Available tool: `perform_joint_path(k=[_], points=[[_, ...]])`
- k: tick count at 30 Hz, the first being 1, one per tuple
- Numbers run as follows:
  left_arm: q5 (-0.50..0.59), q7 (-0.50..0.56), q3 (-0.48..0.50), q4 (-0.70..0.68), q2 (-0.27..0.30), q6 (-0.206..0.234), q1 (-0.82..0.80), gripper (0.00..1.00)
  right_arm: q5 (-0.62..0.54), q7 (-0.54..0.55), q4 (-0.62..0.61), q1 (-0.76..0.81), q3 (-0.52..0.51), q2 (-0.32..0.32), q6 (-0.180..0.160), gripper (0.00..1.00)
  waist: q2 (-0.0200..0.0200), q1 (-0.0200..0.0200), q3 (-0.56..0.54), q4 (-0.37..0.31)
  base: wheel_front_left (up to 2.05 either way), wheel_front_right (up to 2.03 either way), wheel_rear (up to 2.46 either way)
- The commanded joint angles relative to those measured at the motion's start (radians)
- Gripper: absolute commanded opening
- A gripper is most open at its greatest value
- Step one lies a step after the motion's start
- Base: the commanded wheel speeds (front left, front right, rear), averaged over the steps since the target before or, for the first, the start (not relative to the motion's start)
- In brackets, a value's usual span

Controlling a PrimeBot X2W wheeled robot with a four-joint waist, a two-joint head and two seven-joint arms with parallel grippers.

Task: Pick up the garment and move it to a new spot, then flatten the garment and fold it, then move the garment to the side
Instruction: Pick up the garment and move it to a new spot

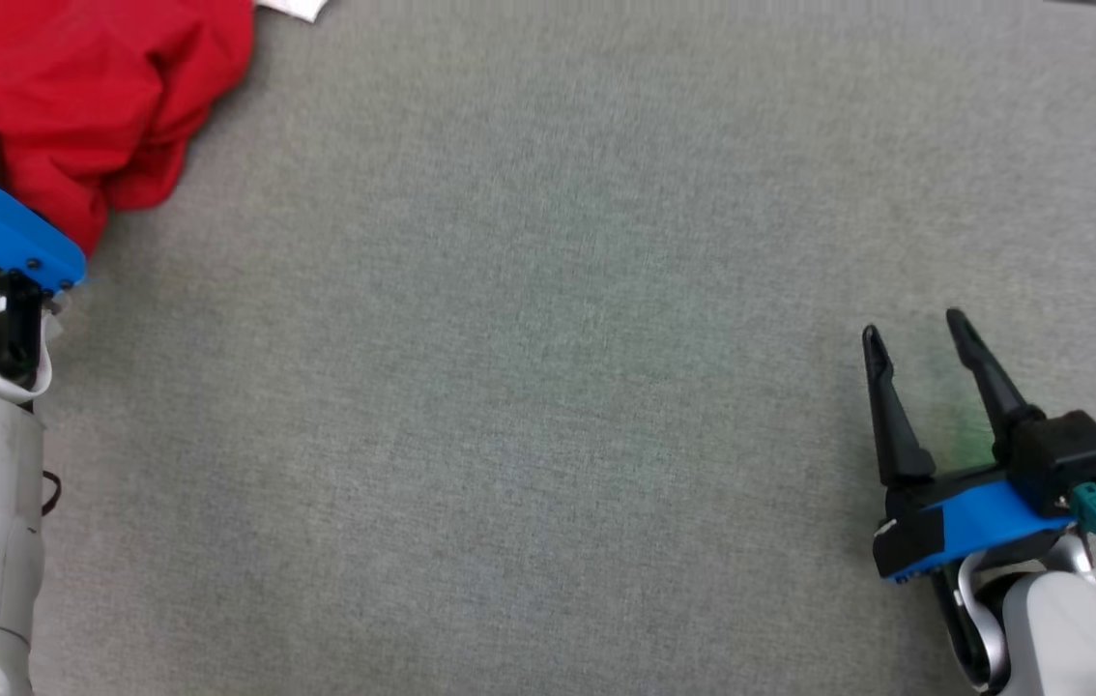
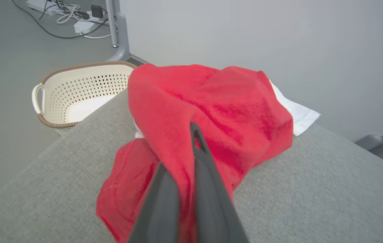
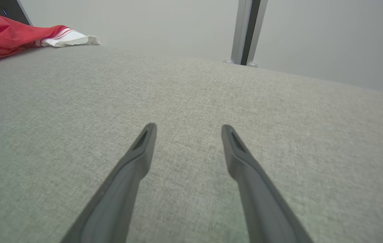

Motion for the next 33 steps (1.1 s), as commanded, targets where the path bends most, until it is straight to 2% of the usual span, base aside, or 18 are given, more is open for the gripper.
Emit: perform_joint_path(k=[1,6,11,17,25,29,33], points=[[0.011,-0.011,-0.010,-0.004,0.007,-0.010,-0.015,0.00,0.010,-0.011,0.016,0.014,0.002,-0.002,0.000,1.00,0.0000,0.0000,-0.044,-0.027,0.00,0.00,0.00],[0.045,-0.023,-0.061,-0.050,0.011,-0.034,-0.025,0.00,0.046,-0.044,0.082,0.035,0.001,-0.002,0.000,1.00,0.0000,0.0000,-0.156,-0.065,0.00,0.00,0.00],[0.072,-0.006,-0.132,-0.158,-0.016,-0.056,-0.021,0.00,0.081,-0.076,0.156,0.066,-0.005,-0.002,0.000,1.00,0.0000,0.0000,-0.280,-0.123,0.00,0.00,0.00],[0.071,0.057,-0.210,-0.332,-0.093,-0.064,-0.027,0.00,0.108,-0.103,0.221,0.111,-0.022,-0.002,0.000,1.00,0.0000,0.0000,-0.396,-0.203,0.00,0.00,0.00],[0.049,0.059,-0.226,-0.477,-0.218,0.019,-0.082,0.00,0.132,-0.128,0.260,0.100,-0.046,-0.002,0.000,1.00,0.0000,0.0000,-0.414,-0.279,0.00,0.00,0.00],[0.018,0.041,-0.222,-0.462,-0.250,0.059,-0.041,0.00,0.135,-0.140,0.267,0.076,-0.055,-0.001,0.000,1.00,0.0000,0.0000,-0.382,-0.291,0.00,0.00,0.00],[0.000,0.016,-0.220,-0.404,-0.256,0.075,0.060,0.00,0.141,-0.147,0.277,0.061,-0.067,-0.002,0.000,1.00,0.0000,0.0000,-0.344,-0.288,0.00,0.00,0.00]])
